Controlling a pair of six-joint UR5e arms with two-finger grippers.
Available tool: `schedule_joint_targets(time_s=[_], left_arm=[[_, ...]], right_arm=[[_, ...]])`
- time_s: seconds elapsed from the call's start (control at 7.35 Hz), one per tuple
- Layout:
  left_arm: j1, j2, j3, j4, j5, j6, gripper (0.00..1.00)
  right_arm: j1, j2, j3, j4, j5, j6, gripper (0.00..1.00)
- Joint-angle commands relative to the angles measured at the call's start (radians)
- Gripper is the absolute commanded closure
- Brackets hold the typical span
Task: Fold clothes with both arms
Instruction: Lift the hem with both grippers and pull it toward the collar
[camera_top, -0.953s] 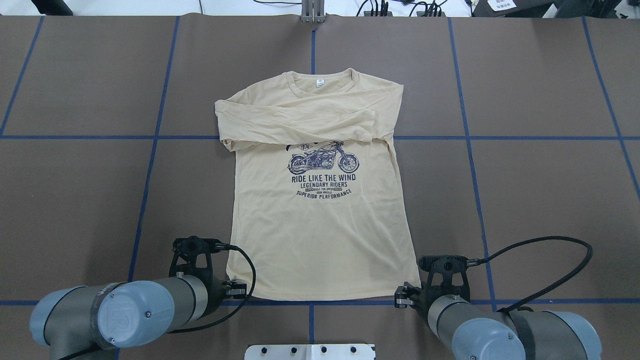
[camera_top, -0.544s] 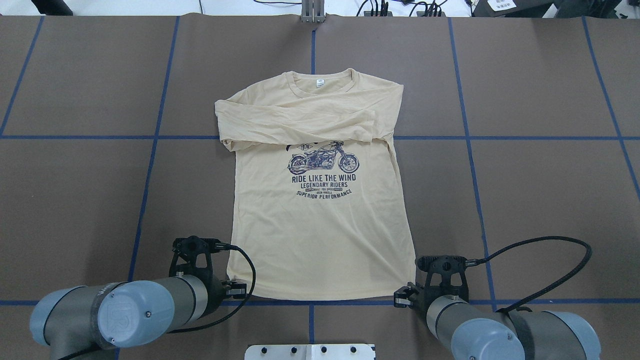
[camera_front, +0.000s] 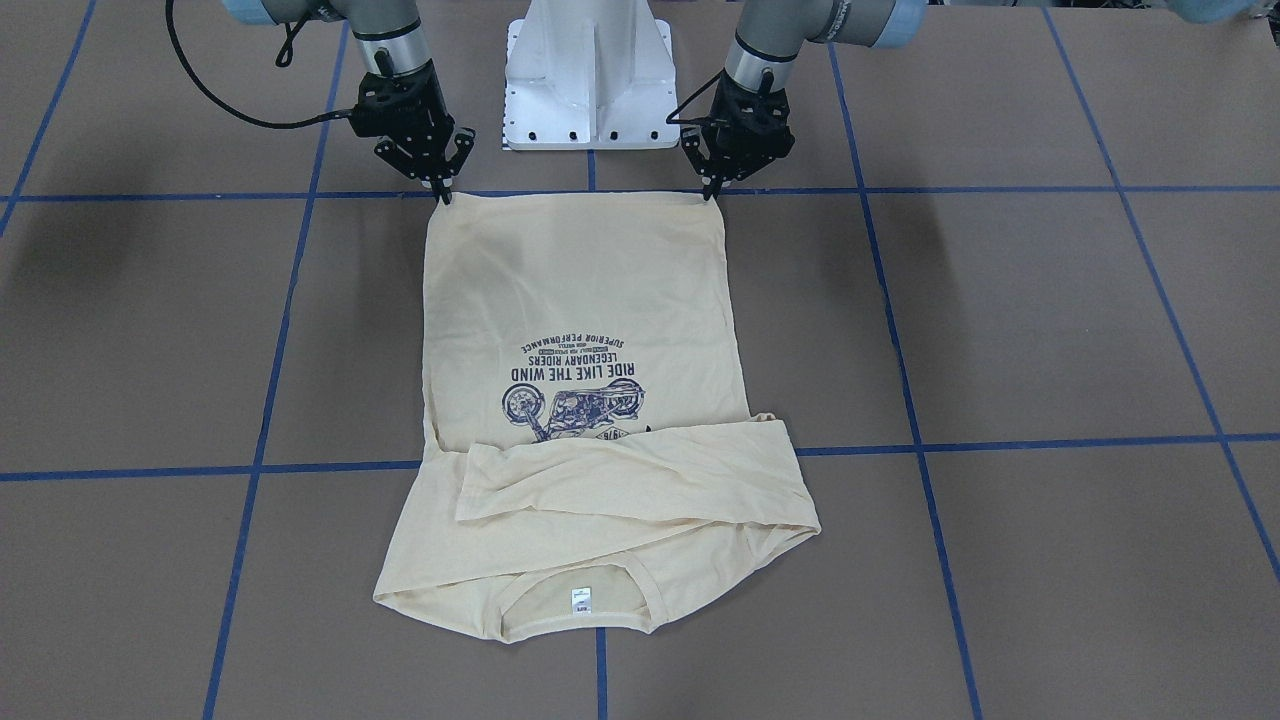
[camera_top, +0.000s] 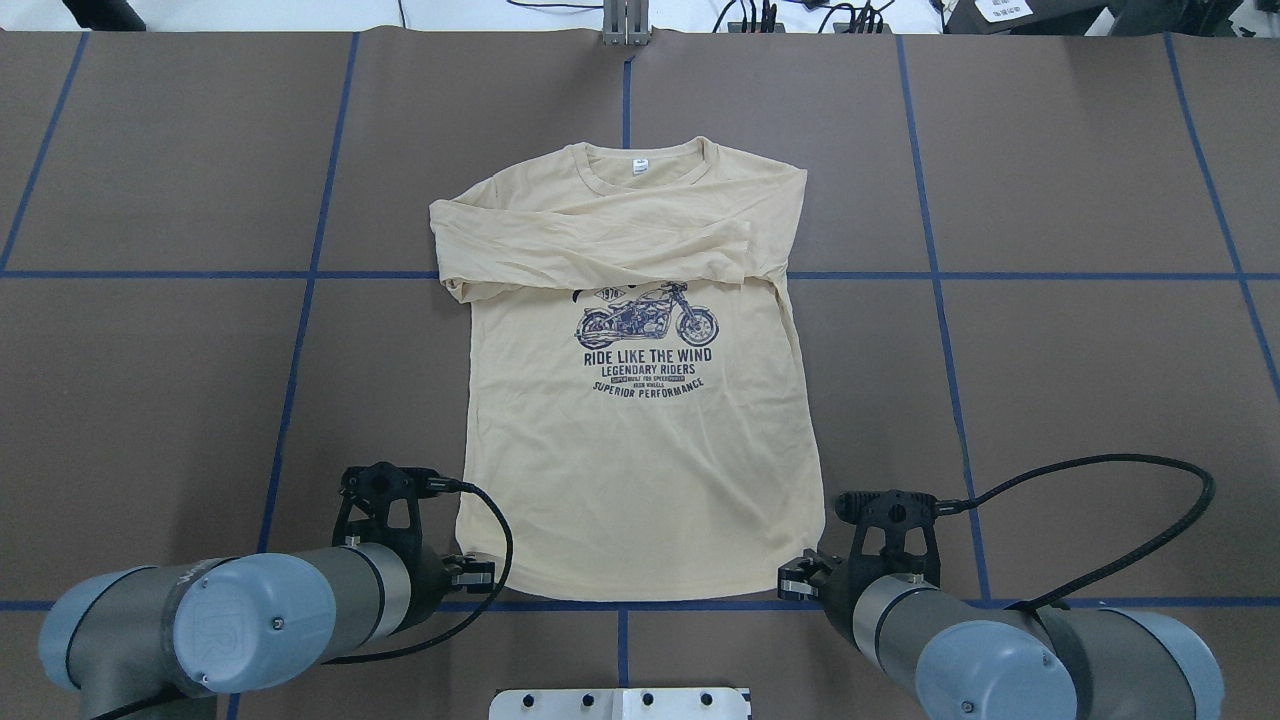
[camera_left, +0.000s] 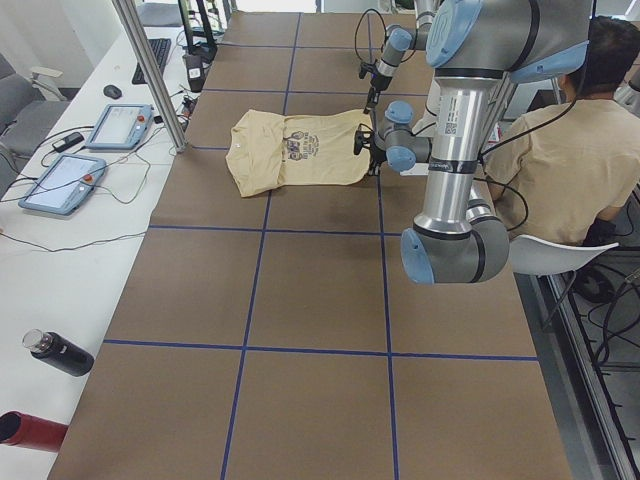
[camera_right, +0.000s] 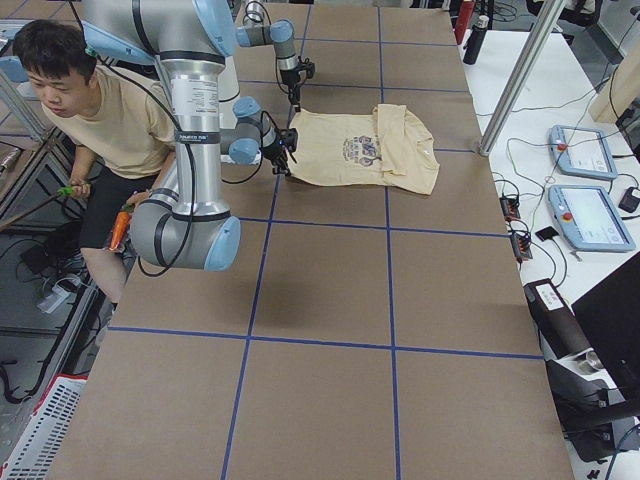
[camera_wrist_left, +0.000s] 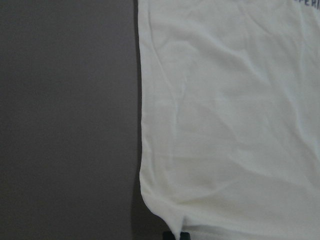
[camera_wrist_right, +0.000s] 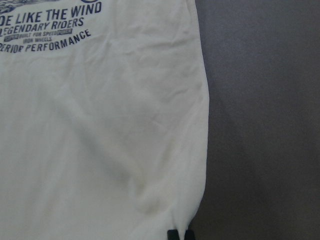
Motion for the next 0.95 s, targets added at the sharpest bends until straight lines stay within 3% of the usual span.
schedule_joint_targets(time_s=[0.0,0.14,0.27,0.54,0.82], left_arm=[[-0.008,-0.003,-0.236,0.212,-0.091,0.041,1.0],[-0.009,0.005,-0.336,0.29,-0.153,0.04,1.0],[0.009,0.008,-0.402,0.339,-0.166,0.023,1.0],[0.16,0.004,-0.447,0.349,-0.172,-0.058,1.0],[0.14,-0.003,-0.416,0.351,-0.165,-0.061,1.0]], right_arm=[[0.073,-0.012,0.167,-0.101,0.169,-0.009,1.0],[0.023,-0.013,0.26,-0.19,0.193,-0.011,1.0],[-0.07,-0.025,0.349,-0.209,0.211,-0.011,1.0],[-0.219,-0.024,0.463,-0.3,0.199,-0.009,1.0],[-0.162,-0.012,0.449,-0.374,0.143,-0.009,1.0]])
